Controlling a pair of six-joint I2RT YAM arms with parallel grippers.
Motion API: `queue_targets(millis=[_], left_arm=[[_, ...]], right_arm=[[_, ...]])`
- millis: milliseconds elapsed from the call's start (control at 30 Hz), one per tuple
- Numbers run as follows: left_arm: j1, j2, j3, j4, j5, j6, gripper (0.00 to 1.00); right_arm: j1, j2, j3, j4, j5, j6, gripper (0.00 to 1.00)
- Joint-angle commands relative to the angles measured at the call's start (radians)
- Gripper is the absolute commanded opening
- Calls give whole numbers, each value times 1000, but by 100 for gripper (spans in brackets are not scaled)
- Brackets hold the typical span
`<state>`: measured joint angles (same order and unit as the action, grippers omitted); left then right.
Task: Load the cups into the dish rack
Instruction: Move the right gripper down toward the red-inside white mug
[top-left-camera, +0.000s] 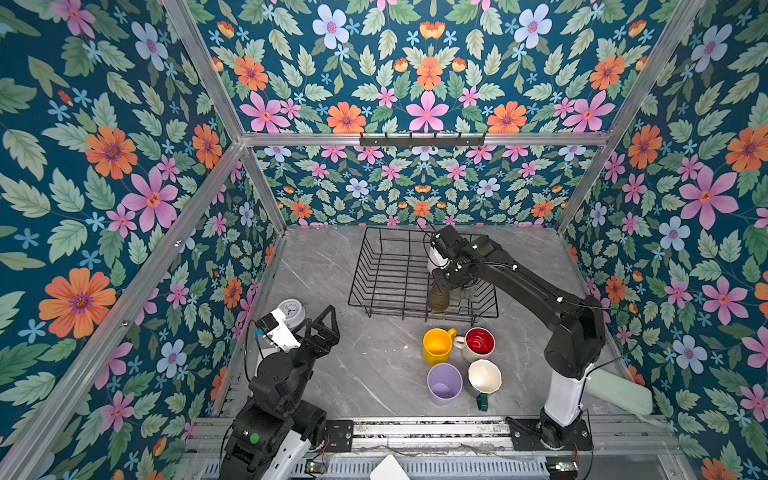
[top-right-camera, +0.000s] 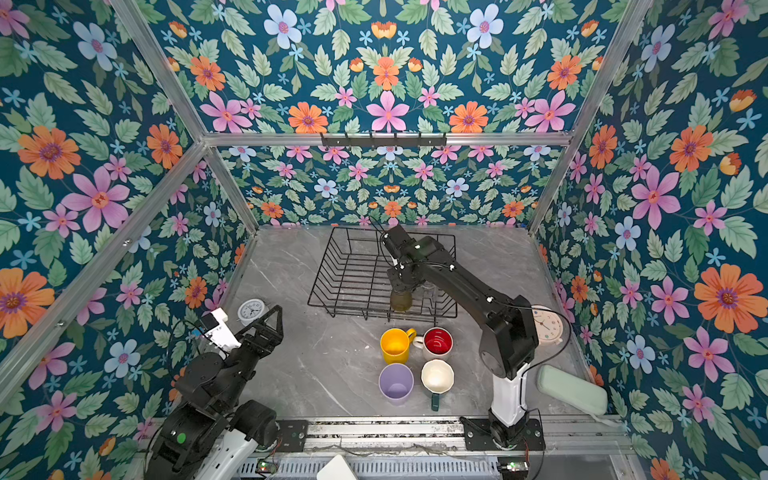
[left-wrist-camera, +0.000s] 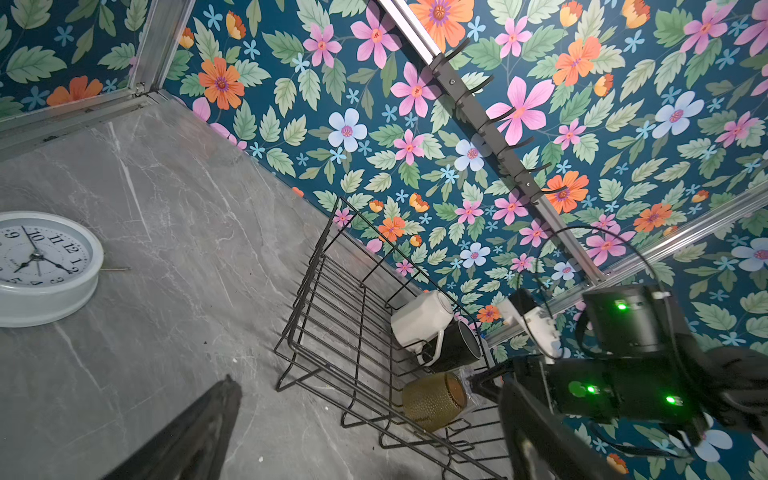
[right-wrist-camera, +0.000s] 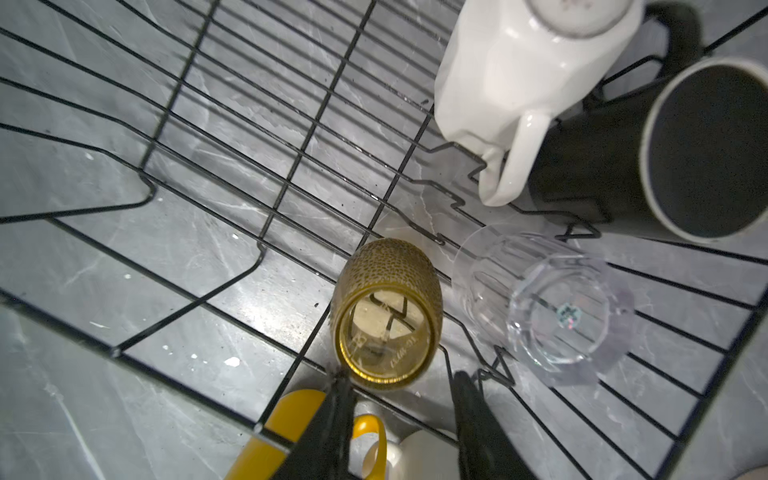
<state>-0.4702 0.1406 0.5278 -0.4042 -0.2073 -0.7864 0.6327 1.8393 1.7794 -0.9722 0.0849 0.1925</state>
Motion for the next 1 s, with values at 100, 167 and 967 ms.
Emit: queue_targets(millis=[100, 167, 967], left_arm=[[1, -1, 3, 19, -15, 25, 100], [1, -3, 3, 24, -23, 33, 100], [1, 68, 31, 77, -14, 82, 100]], right_arm=[[-36, -150, -106, -34, -38, 37, 41], [-41, -223, -160, -50, -37, 46, 41], [-56, -607, -729, -56, -116, 253, 41]])
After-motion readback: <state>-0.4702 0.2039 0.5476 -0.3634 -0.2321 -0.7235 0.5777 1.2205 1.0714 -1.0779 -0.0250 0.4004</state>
